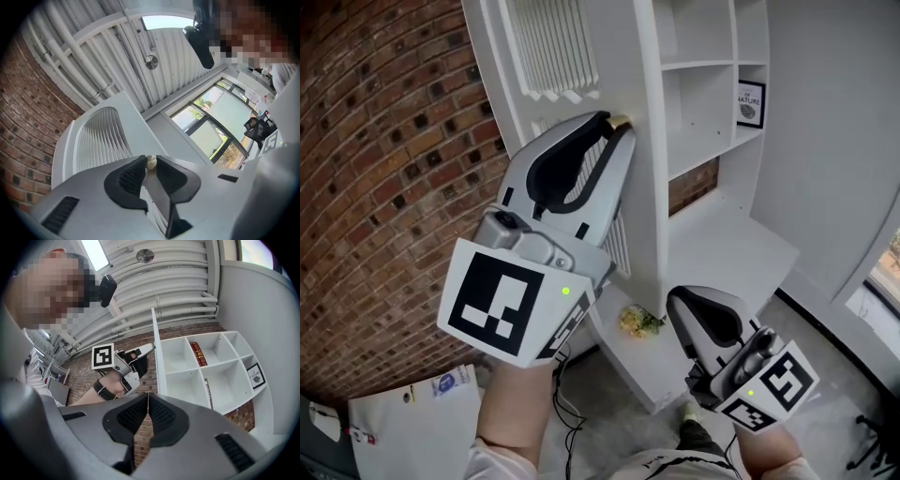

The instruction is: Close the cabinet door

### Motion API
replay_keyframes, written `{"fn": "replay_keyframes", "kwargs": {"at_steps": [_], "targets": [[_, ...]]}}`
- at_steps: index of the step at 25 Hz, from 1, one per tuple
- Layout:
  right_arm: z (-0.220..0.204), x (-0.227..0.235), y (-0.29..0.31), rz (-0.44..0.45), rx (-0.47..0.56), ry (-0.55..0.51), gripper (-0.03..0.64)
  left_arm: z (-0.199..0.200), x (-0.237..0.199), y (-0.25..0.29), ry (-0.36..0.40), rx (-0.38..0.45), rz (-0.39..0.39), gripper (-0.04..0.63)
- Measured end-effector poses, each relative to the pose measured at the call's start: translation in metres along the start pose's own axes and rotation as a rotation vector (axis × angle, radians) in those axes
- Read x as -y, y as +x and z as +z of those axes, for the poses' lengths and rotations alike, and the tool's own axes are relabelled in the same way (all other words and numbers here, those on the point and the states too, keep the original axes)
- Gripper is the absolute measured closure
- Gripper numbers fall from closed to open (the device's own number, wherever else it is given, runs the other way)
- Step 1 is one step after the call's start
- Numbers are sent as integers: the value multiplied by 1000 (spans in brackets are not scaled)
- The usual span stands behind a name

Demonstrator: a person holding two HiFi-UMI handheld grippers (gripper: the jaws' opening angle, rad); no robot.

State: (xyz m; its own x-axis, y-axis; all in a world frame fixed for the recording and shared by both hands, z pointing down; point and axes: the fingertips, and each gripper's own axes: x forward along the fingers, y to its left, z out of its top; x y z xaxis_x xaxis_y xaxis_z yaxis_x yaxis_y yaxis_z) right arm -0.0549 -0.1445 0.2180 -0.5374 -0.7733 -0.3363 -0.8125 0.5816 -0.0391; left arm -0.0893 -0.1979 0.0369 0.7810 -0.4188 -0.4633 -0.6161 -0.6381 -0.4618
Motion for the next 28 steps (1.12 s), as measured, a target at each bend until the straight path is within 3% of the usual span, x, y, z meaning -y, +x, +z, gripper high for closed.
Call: {"fn": "replay_keyframes", "kwargs": {"at_steps": [15,28], "targets": [[16,108,9,34,48,50,598,-36,17,75,55,-44,102,512],[5,183,31,97,20,89,598,-83,6,140,99,-116,210,514]]}}
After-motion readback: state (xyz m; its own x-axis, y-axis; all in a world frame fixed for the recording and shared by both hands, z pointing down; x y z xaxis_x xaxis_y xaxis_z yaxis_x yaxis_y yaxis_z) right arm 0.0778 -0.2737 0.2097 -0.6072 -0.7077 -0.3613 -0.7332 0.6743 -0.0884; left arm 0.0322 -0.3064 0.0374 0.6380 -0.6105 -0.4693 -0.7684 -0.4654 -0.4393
